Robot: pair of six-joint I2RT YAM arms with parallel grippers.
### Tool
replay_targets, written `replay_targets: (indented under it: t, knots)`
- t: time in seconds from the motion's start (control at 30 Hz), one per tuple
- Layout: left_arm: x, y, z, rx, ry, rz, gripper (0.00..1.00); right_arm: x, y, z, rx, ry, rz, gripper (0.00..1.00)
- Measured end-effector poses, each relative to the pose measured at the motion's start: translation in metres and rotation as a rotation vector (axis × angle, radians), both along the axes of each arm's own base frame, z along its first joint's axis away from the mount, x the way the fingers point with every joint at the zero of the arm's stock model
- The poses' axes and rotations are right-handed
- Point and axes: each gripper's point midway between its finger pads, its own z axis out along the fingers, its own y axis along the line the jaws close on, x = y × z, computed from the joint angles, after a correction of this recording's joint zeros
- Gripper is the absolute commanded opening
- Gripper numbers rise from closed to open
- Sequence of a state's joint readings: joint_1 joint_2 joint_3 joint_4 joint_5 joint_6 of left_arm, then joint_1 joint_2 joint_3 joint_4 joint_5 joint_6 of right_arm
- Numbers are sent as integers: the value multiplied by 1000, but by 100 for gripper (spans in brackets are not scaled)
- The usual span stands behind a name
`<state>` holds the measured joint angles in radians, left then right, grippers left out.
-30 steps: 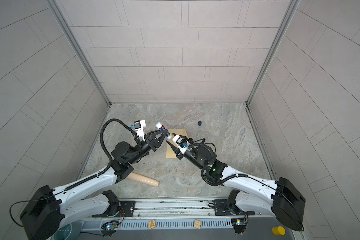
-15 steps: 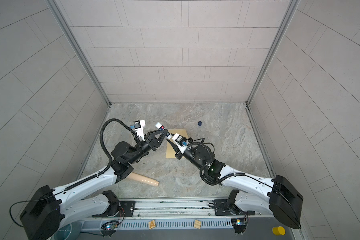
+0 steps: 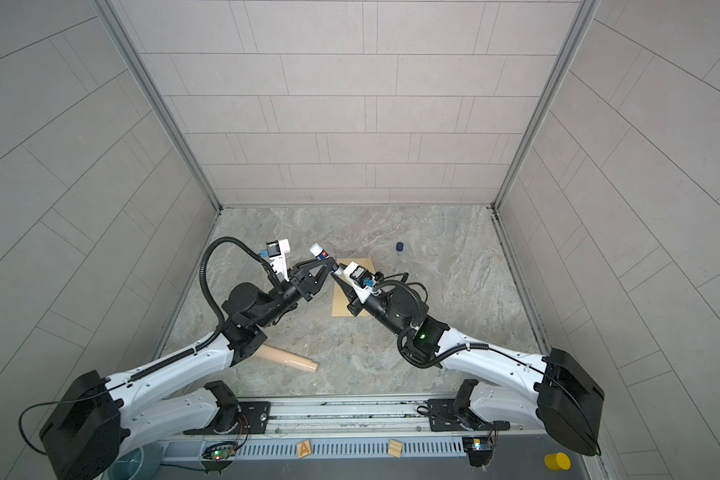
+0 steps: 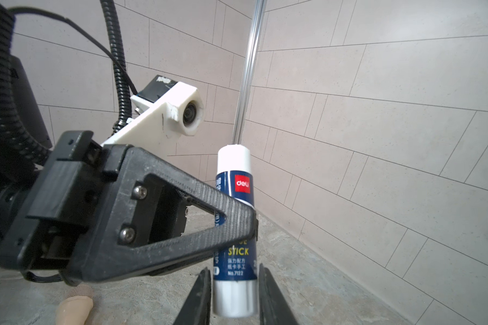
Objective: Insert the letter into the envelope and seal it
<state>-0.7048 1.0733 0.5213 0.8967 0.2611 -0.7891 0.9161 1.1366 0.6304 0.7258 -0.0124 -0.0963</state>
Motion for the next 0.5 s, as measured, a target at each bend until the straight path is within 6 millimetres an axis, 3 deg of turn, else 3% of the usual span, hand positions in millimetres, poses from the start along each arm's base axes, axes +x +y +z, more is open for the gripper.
replay_targets:
  t: [0.23, 0.33, 0.5]
  knots:
    - [0, 0, 0, 1, 1, -1, 0, 2, 1, -8, -22, 17, -3, 29]
    - [0, 0, -1, 2, 3, -1, 0, 4, 2, -8, -27, 19, -9, 19]
    - [0, 0, -1, 0, 6, 0, 0, 5, 2, -8, -25, 26, -14, 11]
